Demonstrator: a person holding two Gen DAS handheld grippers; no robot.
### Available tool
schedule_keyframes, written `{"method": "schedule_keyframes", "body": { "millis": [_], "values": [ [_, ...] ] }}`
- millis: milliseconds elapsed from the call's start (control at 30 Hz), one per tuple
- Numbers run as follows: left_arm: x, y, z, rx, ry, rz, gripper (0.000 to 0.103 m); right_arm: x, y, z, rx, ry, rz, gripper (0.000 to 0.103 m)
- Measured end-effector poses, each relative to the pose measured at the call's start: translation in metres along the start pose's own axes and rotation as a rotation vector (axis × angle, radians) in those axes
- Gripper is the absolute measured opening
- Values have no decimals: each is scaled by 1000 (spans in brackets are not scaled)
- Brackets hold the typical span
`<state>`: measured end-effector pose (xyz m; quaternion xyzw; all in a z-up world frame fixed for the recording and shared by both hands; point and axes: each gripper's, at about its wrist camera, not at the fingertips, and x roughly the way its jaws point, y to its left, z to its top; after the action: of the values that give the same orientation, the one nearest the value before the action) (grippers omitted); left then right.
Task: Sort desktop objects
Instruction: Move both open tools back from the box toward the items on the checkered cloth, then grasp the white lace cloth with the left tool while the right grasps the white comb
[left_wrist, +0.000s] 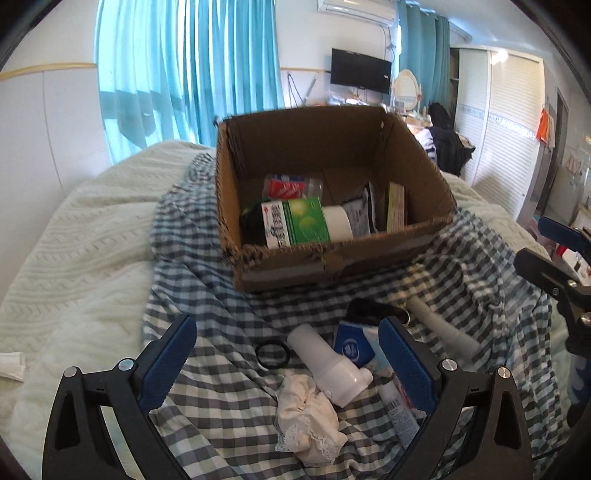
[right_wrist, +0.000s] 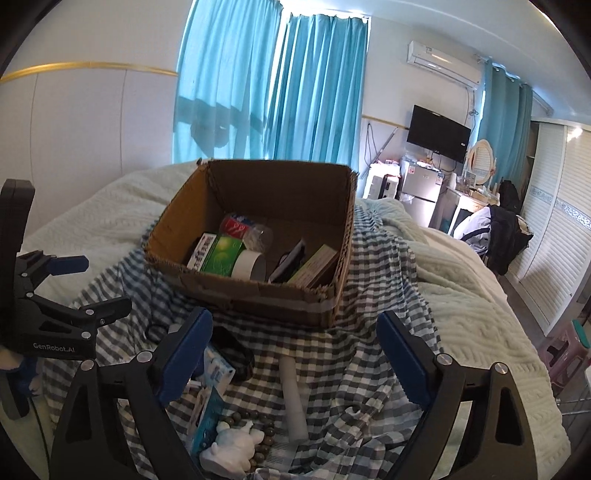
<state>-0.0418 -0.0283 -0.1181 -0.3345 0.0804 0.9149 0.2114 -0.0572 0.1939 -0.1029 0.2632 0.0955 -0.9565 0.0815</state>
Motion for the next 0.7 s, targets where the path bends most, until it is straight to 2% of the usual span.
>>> {"method": "schedule_keyframes", "body": {
  "millis": [233, 333, 400, 533, 600, 700],
  "values": [
    [29, -8, -24, 20, 107, -25, 99, 29, 1, -21, -1, 90, 21, 82],
    [39, -10, -33, 21, 154, -42, 96, 44, 0, -31, 3, 147, 26, 71],
    [44, -12, -36, 34, 176, -46, 96, 52, -2, -37, 10, 177, 27, 67],
    [54, -8, -42, 5, 232, -67, 96, 66, -6, -48, 31, 231, 14, 67],
    [61, -7, -47, 10, 263, -52, 95, 72, -5, -53, 18, 257, 1, 67],
    [69, -6, -56, 18, 324, -43, 86, 83, -4, -59, 14, 301, 3, 62]
  ]
}}
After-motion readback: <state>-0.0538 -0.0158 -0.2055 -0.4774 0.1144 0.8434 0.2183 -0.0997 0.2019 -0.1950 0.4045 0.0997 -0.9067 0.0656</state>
